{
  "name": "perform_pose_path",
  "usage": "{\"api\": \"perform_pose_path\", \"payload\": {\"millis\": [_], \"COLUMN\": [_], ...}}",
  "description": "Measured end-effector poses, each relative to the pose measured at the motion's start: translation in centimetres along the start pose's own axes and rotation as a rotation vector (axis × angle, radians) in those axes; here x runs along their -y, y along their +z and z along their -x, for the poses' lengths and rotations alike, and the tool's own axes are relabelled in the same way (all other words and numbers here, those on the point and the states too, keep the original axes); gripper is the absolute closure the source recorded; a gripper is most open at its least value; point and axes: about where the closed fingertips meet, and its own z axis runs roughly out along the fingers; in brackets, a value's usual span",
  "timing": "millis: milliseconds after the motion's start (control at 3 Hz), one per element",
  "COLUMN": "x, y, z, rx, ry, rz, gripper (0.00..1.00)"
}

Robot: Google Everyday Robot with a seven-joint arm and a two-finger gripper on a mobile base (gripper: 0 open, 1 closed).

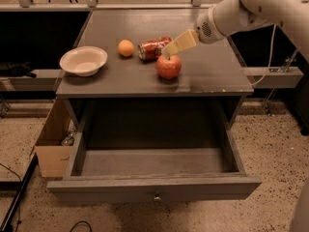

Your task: Place apple into top drawer

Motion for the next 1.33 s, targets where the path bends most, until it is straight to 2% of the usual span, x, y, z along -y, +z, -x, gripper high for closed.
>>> {"api": "perform_pose_path", "payload": {"millis": [333,667,1000,1333], "x": [-1.1,-3.4,-3.4,-3.4], "y": [2.4,4.8,4.9,4.9], "z": [-0.7,-2.9,-3.0,-3.0], "rx": [-0.016,-0.065,-0.066,-0.066], "ry": [0.006,0.011,0.011,0.011], "rz": [0.013,0.031,0.032,0.032], "gripper": [0.0,0.0,0.0,0.17]}}
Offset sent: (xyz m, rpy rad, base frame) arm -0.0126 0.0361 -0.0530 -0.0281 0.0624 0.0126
